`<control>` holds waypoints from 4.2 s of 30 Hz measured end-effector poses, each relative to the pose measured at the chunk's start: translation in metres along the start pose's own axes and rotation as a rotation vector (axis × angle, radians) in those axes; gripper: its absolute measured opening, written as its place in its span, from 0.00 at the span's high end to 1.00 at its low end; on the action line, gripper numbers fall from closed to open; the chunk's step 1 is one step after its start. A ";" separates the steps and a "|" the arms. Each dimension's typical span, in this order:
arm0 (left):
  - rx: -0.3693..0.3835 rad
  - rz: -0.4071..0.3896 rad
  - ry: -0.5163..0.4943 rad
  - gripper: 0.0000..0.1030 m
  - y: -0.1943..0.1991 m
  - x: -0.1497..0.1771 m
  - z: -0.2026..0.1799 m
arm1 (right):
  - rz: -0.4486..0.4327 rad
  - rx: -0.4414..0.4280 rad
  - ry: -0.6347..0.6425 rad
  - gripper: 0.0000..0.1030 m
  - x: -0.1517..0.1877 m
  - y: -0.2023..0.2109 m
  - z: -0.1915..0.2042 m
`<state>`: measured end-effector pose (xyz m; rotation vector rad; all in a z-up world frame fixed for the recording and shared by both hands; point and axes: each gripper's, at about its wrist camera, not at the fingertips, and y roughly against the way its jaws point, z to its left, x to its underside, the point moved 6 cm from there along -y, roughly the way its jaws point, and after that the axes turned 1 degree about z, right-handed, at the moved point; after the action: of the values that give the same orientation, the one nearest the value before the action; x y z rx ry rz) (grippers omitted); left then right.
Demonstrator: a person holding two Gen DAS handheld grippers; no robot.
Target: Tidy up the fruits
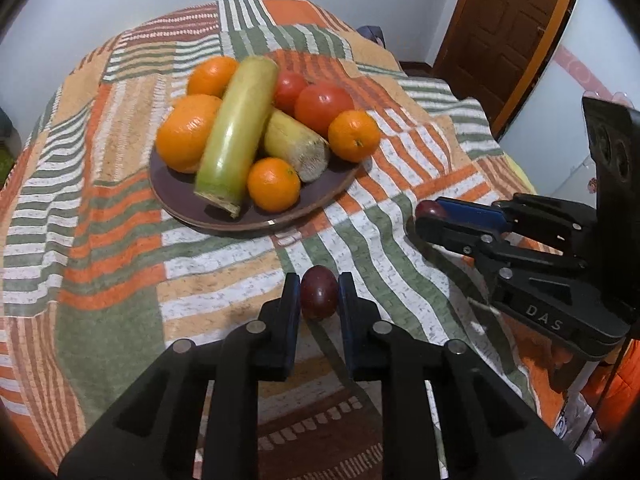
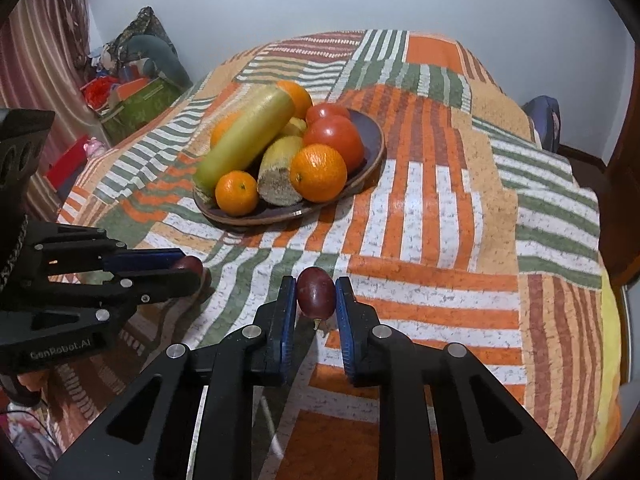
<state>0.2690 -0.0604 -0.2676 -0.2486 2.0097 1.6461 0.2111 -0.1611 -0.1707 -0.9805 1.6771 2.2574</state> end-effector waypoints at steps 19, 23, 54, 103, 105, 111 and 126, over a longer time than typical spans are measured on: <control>-0.101 -0.123 0.107 0.82 0.027 -0.048 0.070 | -0.119 -0.017 0.076 0.83 -0.059 0.000 0.023; -0.106 -0.126 0.109 0.82 0.021 -0.055 0.077 | -0.121 -0.021 0.095 0.82 -0.069 -0.011 0.029; -0.106 -0.126 0.192 0.64 0.015 -0.058 0.097 | -0.110 0.005 0.104 0.74 -0.079 -0.018 0.024; -0.260 -0.847 0.096 0.01 0.350 0.006 -0.039 | -0.730 0.115 0.057 0.00 -0.067 0.262 0.090; -0.261 -0.849 0.098 0.00 0.350 0.006 -0.038 | -0.731 0.117 0.057 0.00 -0.067 0.262 0.091; -0.261 -0.850 0.097 0.00 0.350 0.008 -0.038 | -0.732 0.117 0.057 0.00 -0.065 0.262 0.091; -0.268 -0.845 0.089 0.00 0.347 0.009 -0.041 | -0.732 0.125 0.055 0.00 -0.061 0.265 0.091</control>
<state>0.0916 -0.0135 0.0301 -1.1095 1.4031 1.3250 0.0904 -0.1585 0.0899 -1.3512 1.1746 1.6346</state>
